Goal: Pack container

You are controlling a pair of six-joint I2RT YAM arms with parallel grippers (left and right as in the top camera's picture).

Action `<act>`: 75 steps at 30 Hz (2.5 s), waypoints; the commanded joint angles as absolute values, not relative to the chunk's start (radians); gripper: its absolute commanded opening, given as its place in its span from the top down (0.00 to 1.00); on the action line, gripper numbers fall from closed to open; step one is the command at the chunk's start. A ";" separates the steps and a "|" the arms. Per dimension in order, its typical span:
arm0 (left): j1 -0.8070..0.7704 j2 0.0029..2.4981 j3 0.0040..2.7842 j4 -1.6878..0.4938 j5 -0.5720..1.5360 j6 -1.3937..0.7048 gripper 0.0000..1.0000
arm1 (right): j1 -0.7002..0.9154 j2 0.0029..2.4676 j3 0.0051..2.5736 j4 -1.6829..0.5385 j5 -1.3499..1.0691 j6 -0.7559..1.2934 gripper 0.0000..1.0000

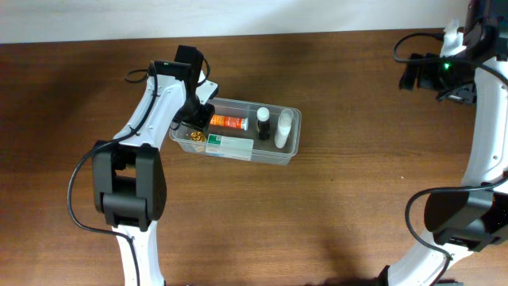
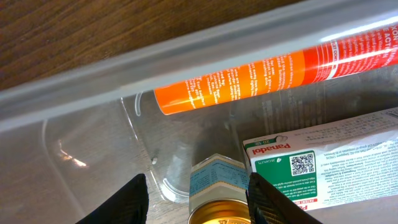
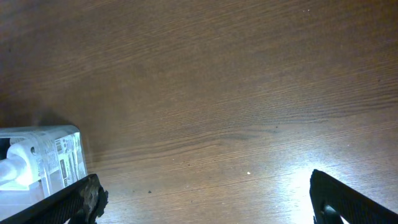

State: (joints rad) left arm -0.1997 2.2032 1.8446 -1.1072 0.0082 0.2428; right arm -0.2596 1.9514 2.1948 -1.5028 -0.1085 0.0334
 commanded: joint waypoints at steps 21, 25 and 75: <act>-0.151 2.204 2.294 -1.351 -0.005 0.233 0.42 | -0.263 1.944 2.210 -1.503 -0.099 0.038 0.02; -0.112 2.212 2.292 -1.241 0.009 0.234 0.37 | -0.263 1.944 2.210 -1.503 -0.100 0.038 0.02; -0.170 2.407 2.292 -1.290 0.117 0.214 0.54 | -0.263 1.944 2.210 -1.503 -0.099 0.038 0.02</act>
